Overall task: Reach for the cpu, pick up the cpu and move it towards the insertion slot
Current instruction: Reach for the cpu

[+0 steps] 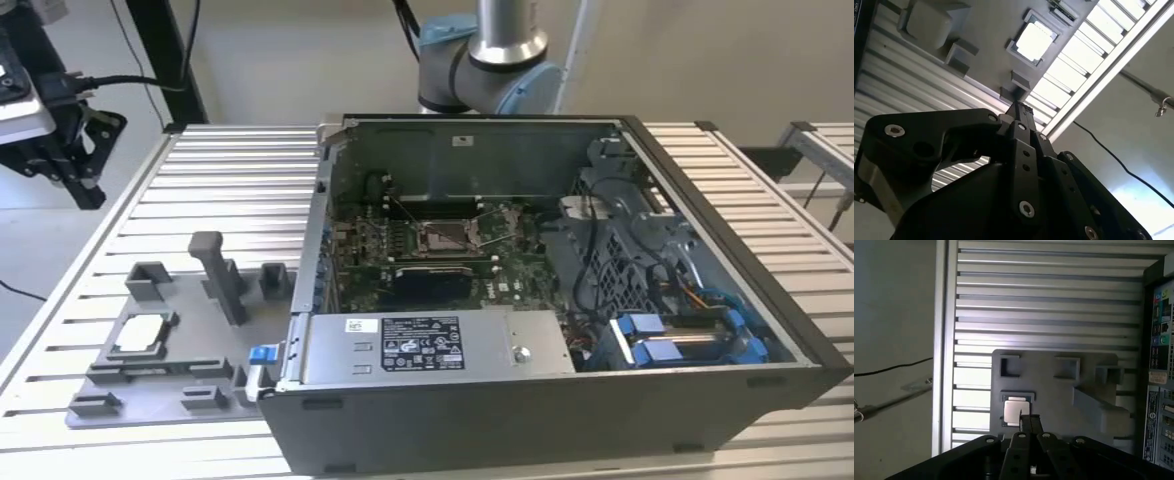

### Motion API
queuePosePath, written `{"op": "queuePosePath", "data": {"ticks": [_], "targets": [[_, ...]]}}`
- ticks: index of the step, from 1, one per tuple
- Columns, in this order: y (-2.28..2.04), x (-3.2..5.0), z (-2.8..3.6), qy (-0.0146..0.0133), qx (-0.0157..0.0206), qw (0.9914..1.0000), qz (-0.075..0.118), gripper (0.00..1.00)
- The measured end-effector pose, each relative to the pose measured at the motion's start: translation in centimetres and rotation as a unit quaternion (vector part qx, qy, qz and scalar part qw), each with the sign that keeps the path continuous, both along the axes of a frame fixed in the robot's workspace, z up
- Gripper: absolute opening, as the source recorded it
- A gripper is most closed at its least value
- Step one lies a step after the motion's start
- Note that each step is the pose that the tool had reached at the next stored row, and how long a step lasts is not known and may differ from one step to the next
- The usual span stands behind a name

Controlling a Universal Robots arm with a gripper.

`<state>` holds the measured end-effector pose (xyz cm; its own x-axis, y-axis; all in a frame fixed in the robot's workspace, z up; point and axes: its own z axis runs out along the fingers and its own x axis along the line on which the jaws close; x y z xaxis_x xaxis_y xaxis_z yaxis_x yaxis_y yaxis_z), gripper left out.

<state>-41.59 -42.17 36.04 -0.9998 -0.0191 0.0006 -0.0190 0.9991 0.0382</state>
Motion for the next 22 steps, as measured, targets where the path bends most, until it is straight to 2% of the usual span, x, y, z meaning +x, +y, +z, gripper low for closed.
{"op": "queuePosePath", "data": {"ticks": [8, 14, 15, 22], "targets": [[-0.04, -0.6, 0.01, 0.0, 0.0005, 1.0, 0.0, 0.0], [-0.03, -0.61, 0.01, 0.0, 0.0005, 1.0, 0.0, 0.0], [-0.03, -0.61, 0.01, -0.0001, 0.0005, 1.0, 0.0, 1.0], [-0.03, -0.63, 0.01, 0.0, 0.0005, 1.0, 0.0, 1.0]]}}
